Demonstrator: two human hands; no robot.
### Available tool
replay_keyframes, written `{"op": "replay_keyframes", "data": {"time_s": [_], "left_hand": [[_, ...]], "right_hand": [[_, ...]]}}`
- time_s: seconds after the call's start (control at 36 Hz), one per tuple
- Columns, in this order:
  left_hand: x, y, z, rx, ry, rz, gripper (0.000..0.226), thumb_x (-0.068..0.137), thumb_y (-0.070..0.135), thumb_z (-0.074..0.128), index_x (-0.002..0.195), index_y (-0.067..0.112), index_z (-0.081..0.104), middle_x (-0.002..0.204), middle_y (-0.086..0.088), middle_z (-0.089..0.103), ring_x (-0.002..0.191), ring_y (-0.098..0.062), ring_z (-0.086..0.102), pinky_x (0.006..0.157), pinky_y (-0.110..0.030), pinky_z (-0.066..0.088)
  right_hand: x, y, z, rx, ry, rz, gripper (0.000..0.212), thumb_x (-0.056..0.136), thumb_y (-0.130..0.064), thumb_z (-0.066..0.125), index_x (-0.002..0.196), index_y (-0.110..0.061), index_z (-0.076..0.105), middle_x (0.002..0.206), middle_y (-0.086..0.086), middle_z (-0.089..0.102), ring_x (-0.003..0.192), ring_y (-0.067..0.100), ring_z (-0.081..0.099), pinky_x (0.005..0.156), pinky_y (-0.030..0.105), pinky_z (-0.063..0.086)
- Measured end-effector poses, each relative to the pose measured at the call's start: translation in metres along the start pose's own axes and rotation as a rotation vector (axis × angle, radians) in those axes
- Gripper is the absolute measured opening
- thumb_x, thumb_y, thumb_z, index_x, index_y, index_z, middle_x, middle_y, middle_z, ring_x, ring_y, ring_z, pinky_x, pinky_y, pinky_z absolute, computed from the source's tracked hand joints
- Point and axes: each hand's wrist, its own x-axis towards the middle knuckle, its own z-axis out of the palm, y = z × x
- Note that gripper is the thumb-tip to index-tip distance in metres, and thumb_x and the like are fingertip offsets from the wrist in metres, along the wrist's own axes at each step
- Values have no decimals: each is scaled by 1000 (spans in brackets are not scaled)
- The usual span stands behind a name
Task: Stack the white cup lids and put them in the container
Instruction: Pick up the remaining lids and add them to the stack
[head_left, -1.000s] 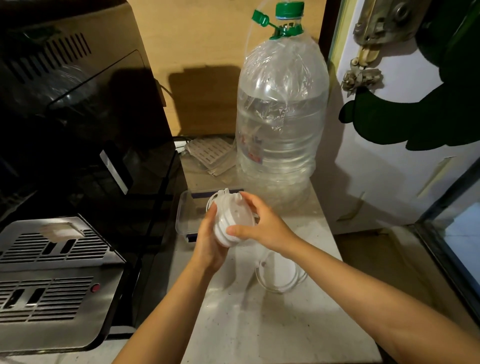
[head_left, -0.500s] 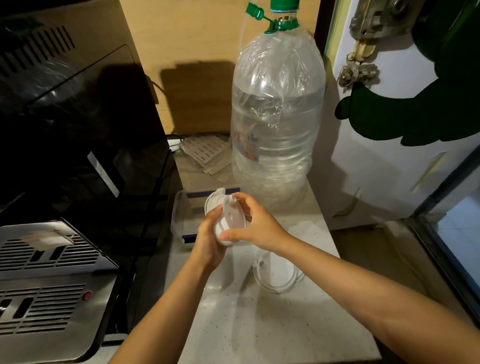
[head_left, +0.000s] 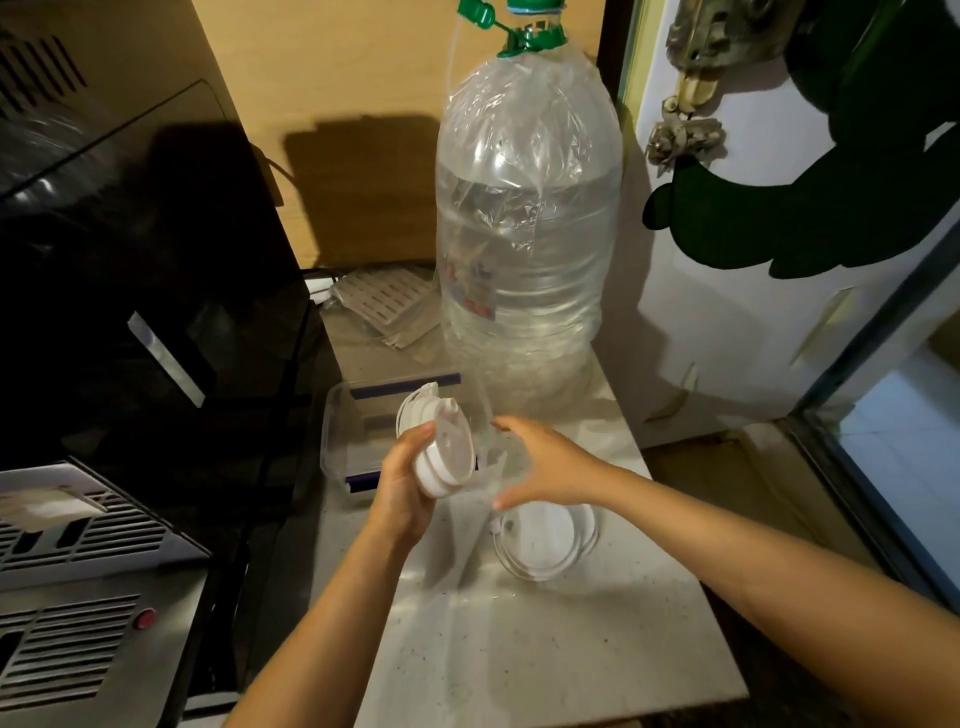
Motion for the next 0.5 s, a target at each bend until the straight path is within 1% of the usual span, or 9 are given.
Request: {"op": "replay_keyframes", "data": {"time_s": [0.08, 0.17, 0.22, 0.33, 0.42, 0.47, 0.5], "left_hand": [[0, -1, 0, 10, 16, -25, 27, 62, 30, 48, 86, 21, 56, 80, -5, 54, 73, -19, 52, 59, -31, 41], [2, -3, 0, 31, 24, -47, 29, 62, 31, 48, 87, 21, 56, 80, -6, 54, 73, -19, 51, 58, -31, 40], [3, -4, -1, 50, 14, -60, 32, 62, 33, 49, 91, 20, 55, 82, -5, 54, 73, -18, 52, 58, -30, 41], [4, -7, -2, 64, 13, -72, 41, 62, 34, 50, 100, 19, 52, 84, -5, 54, 74, -17, 52, 58, -30, 42], [5, -10, -3, 77, 20, -73, 47, 62, 35, 50, 106, 18, 51, 85, -6, 53, 75, -17, 52, 59, -30, 41], [5, -10, -4, 86, 14, -69, 46, 62, 36, 50, 105, 17, 52, 85, -5, 53, 74, -17, 52, 59, -29, 42], [4, -11, -4, 90, 12, -67, 42, 63, 36, 50, 102, 19, 53, 84, -5, 54, 74, -16, 52, 59, -28, 42]], "right_hand": [[-4, 20, 10, -229, -95, 34, 98, 68, -35, 79, 144, -20, 19, 154, 2, 21, 140, 22, 21, 112, 35, 28], [-7, 34, 24, -408, -171, 29, 96, 67, -36, 78, 143, -20, 21, 152, 1, 23, 139, 23, 21, 111, 37, 31], [-9, 38, 30, -506, -207, 16, 97, 67, -36, 78, 143, -20, 20, 152, 2, 23, 139, 24, 20, 111, 36, 29], [-10, 41, 37, -634, -238, -30, 98, 68, -33, 78, 144, -19, 19, 152, 4, 22, 138, 25, 21, 111, 35, 26], [-12, 44, 41, -732, -231, -87, 94, 67, -29, 79, 142, -15, 25, 144, 7, 32, 129, 26, 30, 105, 33, 32], [-13, 45, 43, -760, -218, -110, 90, 68, -27, 78, 140, -13, 27, 141, 7, 35, 125, 25, 33, 102, 32, 33], [-14, 45, 43, -757, -211, -113, 88, 68, -26, 77, 140, -12, 28, 140, 7, 36, 125, 25, 33, 102, 32, 34]]}}
